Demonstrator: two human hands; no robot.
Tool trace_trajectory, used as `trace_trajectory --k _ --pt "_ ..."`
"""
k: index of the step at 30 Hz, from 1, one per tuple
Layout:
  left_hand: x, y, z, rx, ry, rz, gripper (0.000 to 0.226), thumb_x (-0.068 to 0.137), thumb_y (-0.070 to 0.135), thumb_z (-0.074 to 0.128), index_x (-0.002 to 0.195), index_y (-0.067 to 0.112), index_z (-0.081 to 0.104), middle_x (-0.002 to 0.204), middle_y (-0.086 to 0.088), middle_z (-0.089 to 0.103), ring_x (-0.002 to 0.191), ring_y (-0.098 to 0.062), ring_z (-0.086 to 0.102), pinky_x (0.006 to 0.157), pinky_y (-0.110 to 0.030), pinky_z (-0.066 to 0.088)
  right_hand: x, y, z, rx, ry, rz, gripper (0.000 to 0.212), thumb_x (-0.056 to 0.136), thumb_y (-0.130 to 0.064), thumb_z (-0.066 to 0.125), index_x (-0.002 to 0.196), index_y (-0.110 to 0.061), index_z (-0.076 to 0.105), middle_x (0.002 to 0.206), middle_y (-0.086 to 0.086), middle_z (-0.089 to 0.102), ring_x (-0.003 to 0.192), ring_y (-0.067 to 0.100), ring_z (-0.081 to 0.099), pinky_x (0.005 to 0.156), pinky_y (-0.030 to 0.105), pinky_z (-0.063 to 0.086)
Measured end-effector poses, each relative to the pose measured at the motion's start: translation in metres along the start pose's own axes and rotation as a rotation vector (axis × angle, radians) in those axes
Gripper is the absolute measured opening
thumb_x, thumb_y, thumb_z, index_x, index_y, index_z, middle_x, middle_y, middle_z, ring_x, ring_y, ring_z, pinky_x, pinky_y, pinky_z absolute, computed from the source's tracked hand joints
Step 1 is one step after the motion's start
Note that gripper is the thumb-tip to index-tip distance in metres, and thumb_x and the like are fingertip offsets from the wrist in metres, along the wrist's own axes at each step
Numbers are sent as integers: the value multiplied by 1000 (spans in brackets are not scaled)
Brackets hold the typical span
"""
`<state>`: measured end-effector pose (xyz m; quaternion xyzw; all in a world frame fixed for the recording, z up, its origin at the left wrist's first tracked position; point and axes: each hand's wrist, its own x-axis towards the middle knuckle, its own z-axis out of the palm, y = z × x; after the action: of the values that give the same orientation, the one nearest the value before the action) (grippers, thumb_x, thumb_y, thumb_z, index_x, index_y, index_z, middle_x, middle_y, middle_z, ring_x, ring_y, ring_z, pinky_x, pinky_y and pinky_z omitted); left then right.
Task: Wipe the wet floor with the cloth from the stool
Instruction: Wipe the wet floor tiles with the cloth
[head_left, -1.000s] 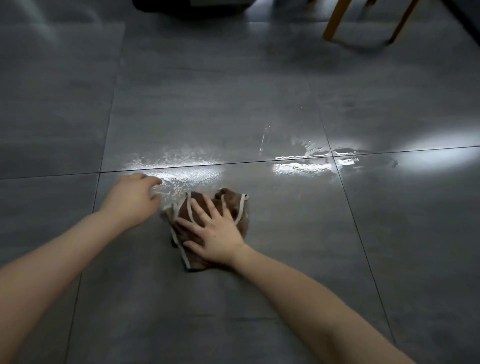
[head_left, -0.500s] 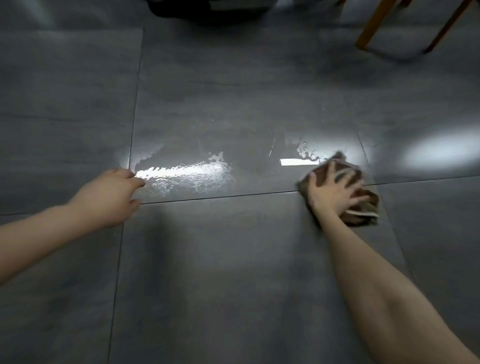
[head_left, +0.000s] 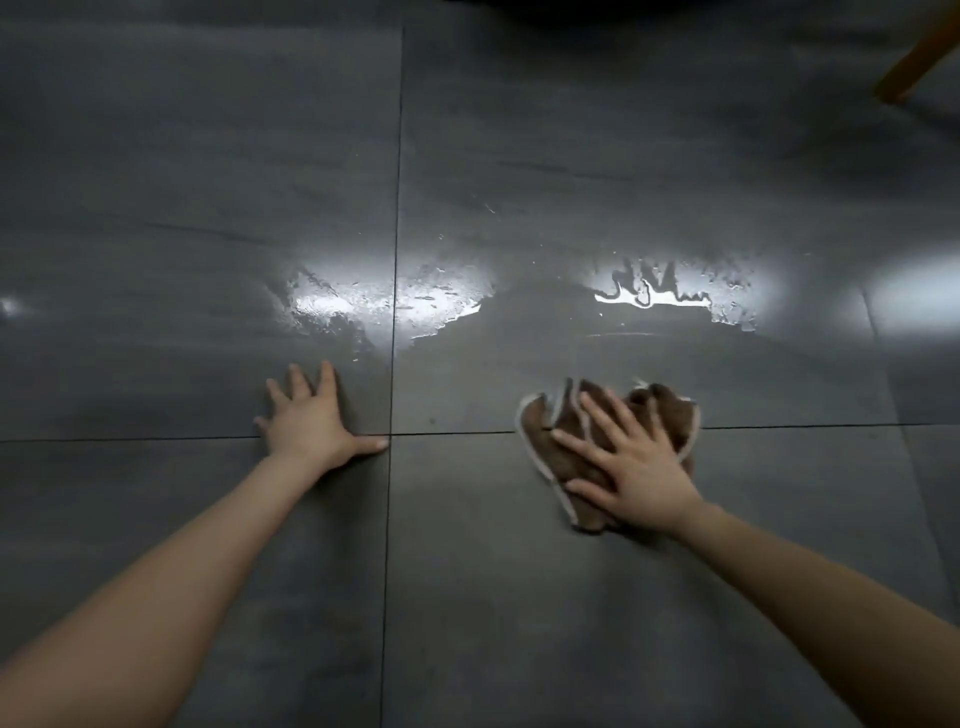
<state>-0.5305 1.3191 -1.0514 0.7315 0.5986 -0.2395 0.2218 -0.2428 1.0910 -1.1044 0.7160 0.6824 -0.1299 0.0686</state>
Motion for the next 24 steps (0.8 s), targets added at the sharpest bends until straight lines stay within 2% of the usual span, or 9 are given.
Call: trace_trajectory --k 3,6,8,11,13,16,18,20,24 --pt "14 4 -9 -5 -45 12 134 49 62 78 146 22 -6 155 -21 -12 143 -43 -8 111 -62 19 -20 52 -13 131 -132 544 69 84 -73 36 144 -54 9 162 2 2 147 30 -1 110 68 11" --pt "13 5 -8 -8 -67 14 135 50 58 80 146 19 -7 154 -23 -14 142 -45 -9 111 -63 17 -10 51 -30 260 -237 822 77 82 -70 43 148 -46 12 161 5 -7 146 34 -8 111 68 6" --pt "14 6 -7 -15 -54 12 135 51 56 80 146 18 -7 154 -25 -13 141 -47 -8 111 -63 17 17 28 -29 229 -145 750 77 81 -76 38 148 -44 19 161 12 1 144 44 -2 108 72 6" --pt "16 2 -1 -17 -5 13 134 50 58 79 146 13 -3 155 -23 -9 142 -45 -4 112 -60 18 75 -45 -21 99 76 180 71 75 -71 40 139 -38 43 154 17 29 139 50 20 99 78 20" --pt "12 -3 7 -66 51 -17 135 48 59 79 145 5 2 157 -17 -4 145 -37 -1 113 -58 19 115 -99 -20 42 170 -172 59 78 -67 46 130 -40 52 151 13 37 138 46 28 99 72 29" --pt "8 -5 15 -99 76 -94 136 49 63 75 145 2 1 158 -11 -7 147 -25 -5 109 -61 23 203 -129 -33 118 222 -372 52 81 -65 44 126 -41 58 149 7 42 138 40 33 102 64 28" --pt "11 -3 13 -68 36 -162 141 47 68 72 145 7 -7 157 -10 -14 146 -28 -8 107 -64 23 264 -107 -47 103 253 -375 53 82 -65 39 124 -39 60 145 5 47 135 37 38 103 64 28" --pt "17 -5 9 -59 -12 -238 148 43 72 72 144 11 -17 155 -15 -20 144 -39 -10 107 -65 21 310 -58 -65 78 285 -234 57 82 -67 34 125 -39 59 145 4 48 136 35 38 104 64 27" --pt "23 -7 7 -62 -51 -224 151 41 73 72 142 9 -21 152 -22 -24 140 -47 -14 110 -65 18 349 46 -96 132 218 326 60 87 -70 30 140 -43 39 158 3 22 145 34 11 109 64 6"
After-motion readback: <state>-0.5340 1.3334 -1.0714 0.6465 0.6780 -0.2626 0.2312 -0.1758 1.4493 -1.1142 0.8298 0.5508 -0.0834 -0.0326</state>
